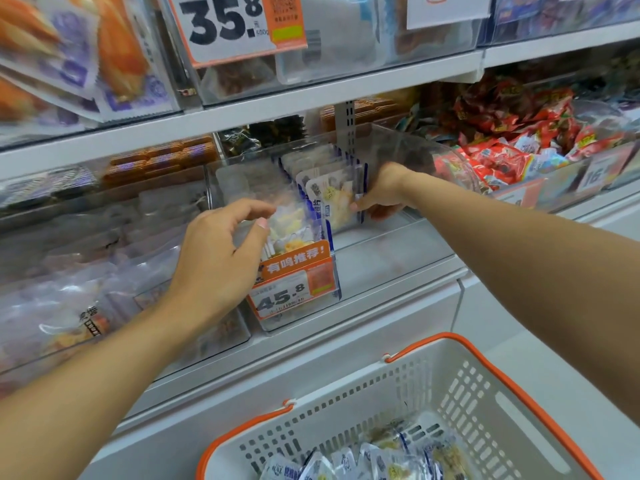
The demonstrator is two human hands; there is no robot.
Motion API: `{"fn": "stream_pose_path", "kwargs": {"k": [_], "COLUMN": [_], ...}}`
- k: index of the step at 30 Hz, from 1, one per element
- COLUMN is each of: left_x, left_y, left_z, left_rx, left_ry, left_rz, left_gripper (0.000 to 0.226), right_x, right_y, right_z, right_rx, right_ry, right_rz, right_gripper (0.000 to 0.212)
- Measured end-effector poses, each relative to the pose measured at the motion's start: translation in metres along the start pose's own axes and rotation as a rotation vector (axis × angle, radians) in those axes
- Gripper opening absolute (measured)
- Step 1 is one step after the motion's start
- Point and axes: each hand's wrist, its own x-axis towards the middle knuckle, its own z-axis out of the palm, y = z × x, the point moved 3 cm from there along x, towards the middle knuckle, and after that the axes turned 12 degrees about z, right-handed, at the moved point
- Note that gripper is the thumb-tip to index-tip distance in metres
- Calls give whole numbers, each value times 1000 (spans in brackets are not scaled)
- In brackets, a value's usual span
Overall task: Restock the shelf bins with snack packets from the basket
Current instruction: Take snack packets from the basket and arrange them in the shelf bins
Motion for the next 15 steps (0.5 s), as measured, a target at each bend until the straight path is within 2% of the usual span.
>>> {"fn": "stream_pose_path", "kwargs": {"k": [3, 15], "left_x": [0, 1], "left_y": [0, 3], "left_z": [0, 0], "left_rx": [-6, -6], "left_ry": [-1, -2], "left_rz": [4, 1], "left_gripper": [23, 24], "right_x": [-2, 1], "right_y": [2, 8], "right_z": [1, 1], "right_rx": [52, 139], "right_ry": [-30, -8], "right_rz": [4, 21], "right_gripper": [42, 68]}}
